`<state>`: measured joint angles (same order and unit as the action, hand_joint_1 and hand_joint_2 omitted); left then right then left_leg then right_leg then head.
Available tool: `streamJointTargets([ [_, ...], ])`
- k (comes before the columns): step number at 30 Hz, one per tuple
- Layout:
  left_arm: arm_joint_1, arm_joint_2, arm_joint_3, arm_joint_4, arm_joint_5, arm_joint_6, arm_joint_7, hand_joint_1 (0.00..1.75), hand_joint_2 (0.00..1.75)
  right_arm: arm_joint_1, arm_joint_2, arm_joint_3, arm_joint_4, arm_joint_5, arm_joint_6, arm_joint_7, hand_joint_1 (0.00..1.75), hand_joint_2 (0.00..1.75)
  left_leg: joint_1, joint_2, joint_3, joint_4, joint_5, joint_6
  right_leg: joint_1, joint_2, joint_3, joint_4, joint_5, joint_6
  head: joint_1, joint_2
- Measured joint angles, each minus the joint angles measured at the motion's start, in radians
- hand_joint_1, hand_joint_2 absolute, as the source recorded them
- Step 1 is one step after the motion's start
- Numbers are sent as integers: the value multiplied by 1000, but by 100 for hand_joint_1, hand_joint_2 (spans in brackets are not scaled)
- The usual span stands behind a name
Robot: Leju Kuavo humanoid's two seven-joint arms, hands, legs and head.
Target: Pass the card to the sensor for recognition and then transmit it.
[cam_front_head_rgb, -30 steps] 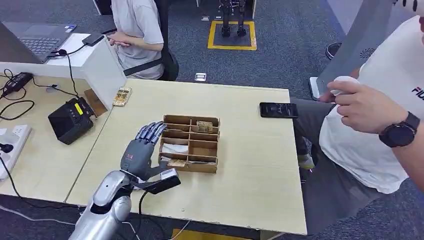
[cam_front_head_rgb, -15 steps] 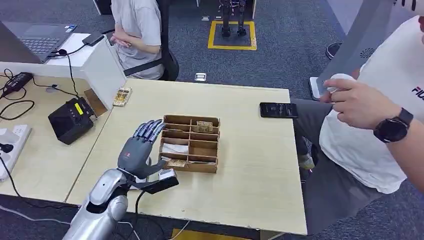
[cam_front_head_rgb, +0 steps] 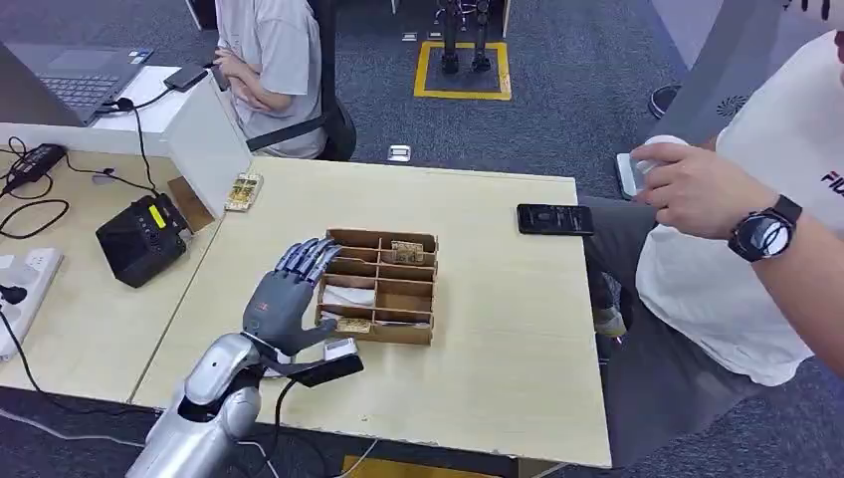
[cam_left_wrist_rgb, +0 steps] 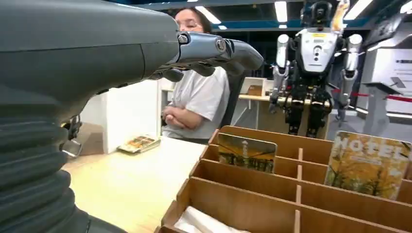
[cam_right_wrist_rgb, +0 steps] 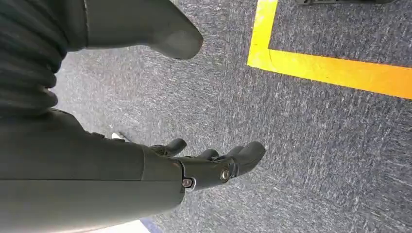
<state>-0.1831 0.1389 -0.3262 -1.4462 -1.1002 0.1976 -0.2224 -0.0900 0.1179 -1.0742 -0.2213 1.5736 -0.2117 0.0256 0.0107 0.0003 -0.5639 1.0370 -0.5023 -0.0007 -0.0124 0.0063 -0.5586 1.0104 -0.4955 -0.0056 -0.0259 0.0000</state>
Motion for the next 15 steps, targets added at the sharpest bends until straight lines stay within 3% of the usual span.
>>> streamJointTargets([
  [7,-80,7,-28,37,-34,-3,42,0,175,0,0,20,0,0,3,-2,0,175,0,0,0,0,0,0,0,0,0,0,0,0,0,0],
  [15,-104,16,-40,68,-37,1,62,0,175,0,0,32,0,0,3,-1,0,175,0,0,0,0,0,0,0,0,0,0,0,0,0,0],
])
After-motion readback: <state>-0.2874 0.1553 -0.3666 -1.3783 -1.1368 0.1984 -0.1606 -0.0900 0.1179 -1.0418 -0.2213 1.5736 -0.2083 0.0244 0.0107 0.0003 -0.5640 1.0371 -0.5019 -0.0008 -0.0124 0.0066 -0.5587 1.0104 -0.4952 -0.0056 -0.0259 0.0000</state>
